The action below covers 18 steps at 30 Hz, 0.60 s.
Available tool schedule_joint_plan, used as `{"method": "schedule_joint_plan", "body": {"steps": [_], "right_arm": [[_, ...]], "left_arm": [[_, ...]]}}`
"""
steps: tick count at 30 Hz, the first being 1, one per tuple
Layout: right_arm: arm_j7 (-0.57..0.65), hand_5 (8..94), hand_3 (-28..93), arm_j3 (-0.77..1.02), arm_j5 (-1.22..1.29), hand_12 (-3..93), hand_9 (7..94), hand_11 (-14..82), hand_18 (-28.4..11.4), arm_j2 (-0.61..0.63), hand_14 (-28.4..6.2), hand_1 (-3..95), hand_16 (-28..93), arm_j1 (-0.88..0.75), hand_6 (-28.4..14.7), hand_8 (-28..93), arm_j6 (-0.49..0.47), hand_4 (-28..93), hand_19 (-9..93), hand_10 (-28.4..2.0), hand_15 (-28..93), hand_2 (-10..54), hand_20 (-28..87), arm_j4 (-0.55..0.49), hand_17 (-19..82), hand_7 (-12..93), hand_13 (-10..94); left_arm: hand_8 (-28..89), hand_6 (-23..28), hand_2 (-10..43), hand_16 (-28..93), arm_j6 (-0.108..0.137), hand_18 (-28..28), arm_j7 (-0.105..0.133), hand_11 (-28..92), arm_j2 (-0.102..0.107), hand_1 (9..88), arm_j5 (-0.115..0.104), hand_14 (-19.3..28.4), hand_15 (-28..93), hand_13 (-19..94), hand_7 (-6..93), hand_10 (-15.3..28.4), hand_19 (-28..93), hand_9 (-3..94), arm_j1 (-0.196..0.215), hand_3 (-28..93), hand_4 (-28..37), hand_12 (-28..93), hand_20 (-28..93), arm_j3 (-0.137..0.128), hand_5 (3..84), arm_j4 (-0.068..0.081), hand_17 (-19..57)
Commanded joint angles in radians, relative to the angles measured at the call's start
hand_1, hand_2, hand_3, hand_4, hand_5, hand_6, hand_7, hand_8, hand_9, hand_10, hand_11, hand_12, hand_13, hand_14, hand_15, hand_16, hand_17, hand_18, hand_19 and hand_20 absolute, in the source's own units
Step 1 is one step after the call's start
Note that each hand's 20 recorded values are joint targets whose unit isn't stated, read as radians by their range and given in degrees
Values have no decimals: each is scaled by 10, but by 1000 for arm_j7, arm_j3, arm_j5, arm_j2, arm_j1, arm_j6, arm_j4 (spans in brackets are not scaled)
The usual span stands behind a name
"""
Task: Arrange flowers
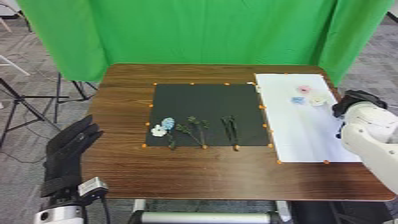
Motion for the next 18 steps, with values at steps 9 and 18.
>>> {"method": "schedule_joint_plan", "body": {"steps": [9, 18], "right_arm": [[-5, 524, 844, 4, -22, 158, 538, 216, -213, -38, -112, 351, 141, -15, -91, -103, -55, -260, 932, -200, 792, -54, 44, 19, 353, 162, 620], [-7, 542, 839, 7, -26, 162, 579, 240, -213, -51, -104, 366, 142, -17, -82, -106, -69, -265, 932, -185, 790, -55, 49, 34, 363, 173, 637]], "left_arm": [[-107, 119, 29, -174, -17, 212, -12, 398, -14, 266, 10, 269, 666, 241, 161, 202, 591, 345, -5, 827, -194, 74, 43, 6, 427, 4, -92], [-107, 120, 30, -174, -13, 212, -5, 398, -13, 266, 6, 269, 667, 241, 161, 202, 591, 345, -6, 827, -193, 74, 43, 6, 427, 4, -92]]}}
